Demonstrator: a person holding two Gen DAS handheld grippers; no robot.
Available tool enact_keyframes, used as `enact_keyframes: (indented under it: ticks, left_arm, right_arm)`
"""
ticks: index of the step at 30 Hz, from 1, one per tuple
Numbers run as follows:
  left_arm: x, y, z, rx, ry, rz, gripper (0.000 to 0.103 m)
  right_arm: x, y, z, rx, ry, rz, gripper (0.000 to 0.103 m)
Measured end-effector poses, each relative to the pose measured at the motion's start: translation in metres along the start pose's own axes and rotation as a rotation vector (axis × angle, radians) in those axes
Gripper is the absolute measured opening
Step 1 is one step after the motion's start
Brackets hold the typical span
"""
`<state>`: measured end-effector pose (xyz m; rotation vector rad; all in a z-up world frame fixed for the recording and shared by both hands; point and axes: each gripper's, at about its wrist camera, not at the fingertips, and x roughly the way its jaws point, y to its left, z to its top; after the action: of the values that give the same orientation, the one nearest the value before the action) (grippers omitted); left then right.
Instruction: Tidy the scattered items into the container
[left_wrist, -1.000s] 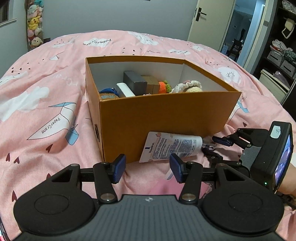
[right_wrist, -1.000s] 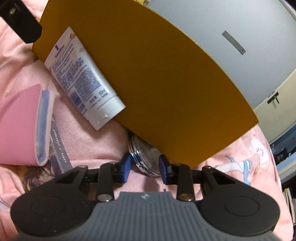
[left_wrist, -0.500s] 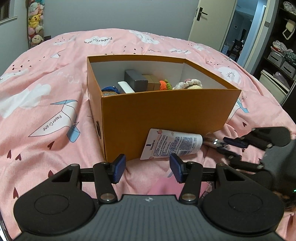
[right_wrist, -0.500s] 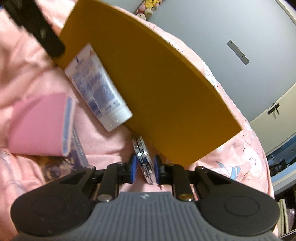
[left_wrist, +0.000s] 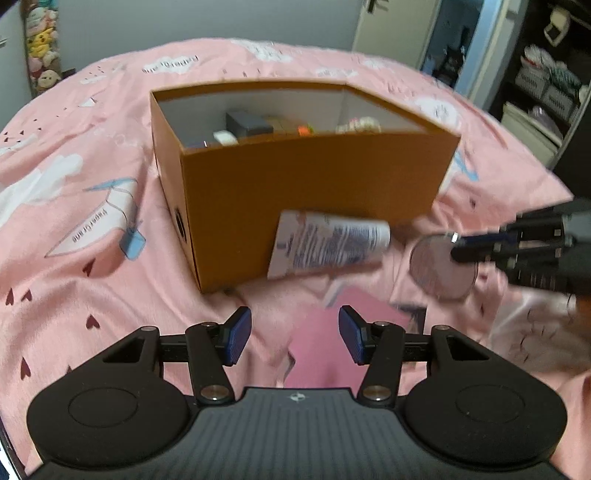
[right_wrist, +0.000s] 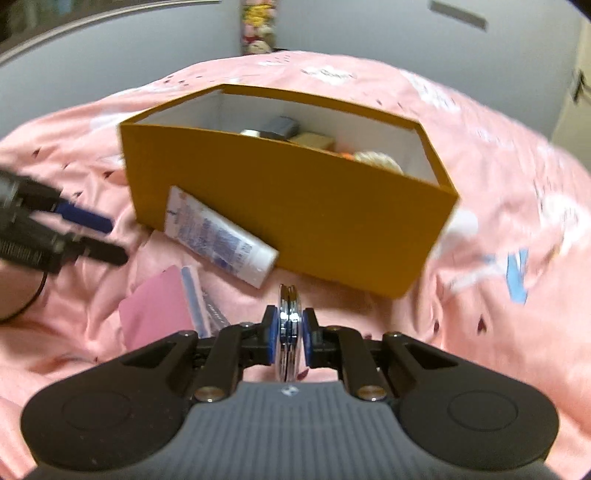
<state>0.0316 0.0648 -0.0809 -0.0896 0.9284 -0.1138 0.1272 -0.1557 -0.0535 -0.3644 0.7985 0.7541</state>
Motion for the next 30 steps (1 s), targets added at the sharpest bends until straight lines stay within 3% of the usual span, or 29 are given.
enact_keyframes:
  ticks: [9,14,20,25,27,30]
  left_arm:
    - [0.031,-0.001,-0.007,0.035,0.152,-0.013,0.072]
    - [0.048,0.001,-0.005,0.024,0.196,-0.038,0.076]
    - [0.057,0.001,-0.007,0.014,0.207,-0.085,0.092]
    - [0.068,0.004,-0.009,-0.048,0.223,-0.170,0.092]
    - [0.066,0.002,-0.009,-0.043,0.218,-0.163,0.091]
    - [0.058,-0.002,-0.009,-0.026,0.212,-0.133,0.080]
  right_arm:
    - [0.028,-0.018,-0.022,0.154,0.096,0.050,0.024]
    - [0.027,-0.021,-0.024,0.173,0.094,0.061,0.024]
    - [0.028,-0.019,-0.024,0.166,0.092,0.059,0.026]
    - [0.030,-0.017,-0.024,0.153,0.089,0.061,0.026]
    - [0.031,-0.016,-0.024,0.149,0.088,0.062,0.026]
    - [0.032,-0.015,-0.025,0.144,0.088,0.068,0.026]
